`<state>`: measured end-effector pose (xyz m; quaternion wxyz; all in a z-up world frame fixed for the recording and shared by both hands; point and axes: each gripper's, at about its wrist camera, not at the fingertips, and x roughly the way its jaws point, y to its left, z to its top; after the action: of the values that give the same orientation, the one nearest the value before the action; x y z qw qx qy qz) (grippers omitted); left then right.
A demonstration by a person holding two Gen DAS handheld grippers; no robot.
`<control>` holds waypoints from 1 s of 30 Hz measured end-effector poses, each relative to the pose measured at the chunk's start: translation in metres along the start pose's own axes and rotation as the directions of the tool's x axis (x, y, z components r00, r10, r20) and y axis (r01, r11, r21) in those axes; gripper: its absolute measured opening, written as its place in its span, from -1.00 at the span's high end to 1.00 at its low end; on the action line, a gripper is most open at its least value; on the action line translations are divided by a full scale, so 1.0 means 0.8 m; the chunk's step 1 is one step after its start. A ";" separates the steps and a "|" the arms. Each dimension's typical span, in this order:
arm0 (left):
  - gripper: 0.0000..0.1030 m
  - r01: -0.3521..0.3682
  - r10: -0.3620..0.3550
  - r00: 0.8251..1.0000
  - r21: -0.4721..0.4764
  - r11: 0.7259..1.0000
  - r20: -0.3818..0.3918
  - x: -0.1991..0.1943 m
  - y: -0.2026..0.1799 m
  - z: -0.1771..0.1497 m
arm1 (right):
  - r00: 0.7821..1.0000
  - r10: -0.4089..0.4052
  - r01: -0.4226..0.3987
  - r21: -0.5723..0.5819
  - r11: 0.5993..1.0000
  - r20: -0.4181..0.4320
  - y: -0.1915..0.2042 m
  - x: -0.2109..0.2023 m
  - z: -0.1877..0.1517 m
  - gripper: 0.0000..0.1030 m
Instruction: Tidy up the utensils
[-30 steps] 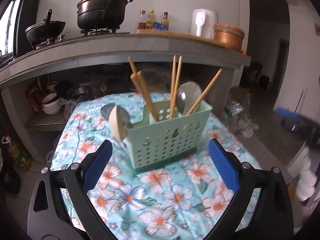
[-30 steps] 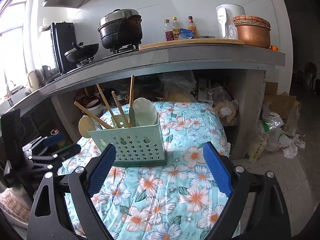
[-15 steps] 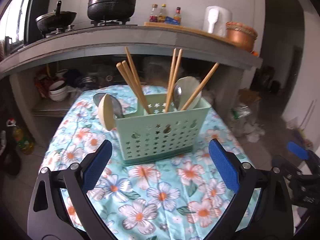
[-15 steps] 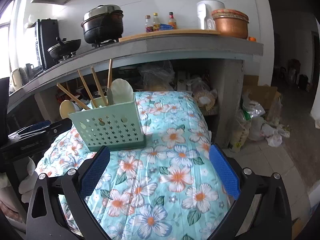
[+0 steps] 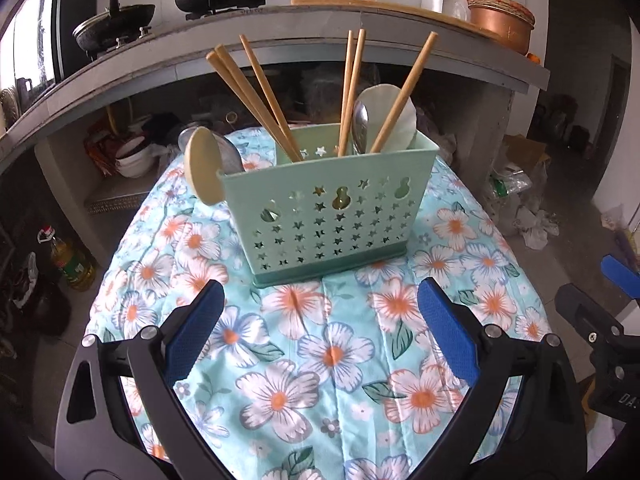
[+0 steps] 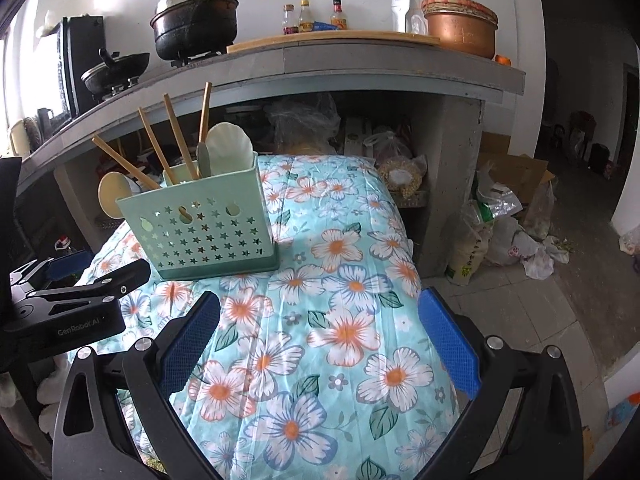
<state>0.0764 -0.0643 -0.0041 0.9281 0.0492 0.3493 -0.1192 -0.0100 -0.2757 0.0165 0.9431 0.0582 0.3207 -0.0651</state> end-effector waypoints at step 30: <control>-0.82 -0.074 0.077 0.995 -0.049 0.996 0.059 -0.010 -0.012 0.009 | 0.999 -0.023 0.023 0.021 1.000 -0.026 -0.014 0.005 0.003 -0.88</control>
<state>0.0725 -0.0733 0.0068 0.9430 0.0371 0.3216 -0.0771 -0.0073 -0.2870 0.0150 0.9375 0.0651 0.3327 -0.0785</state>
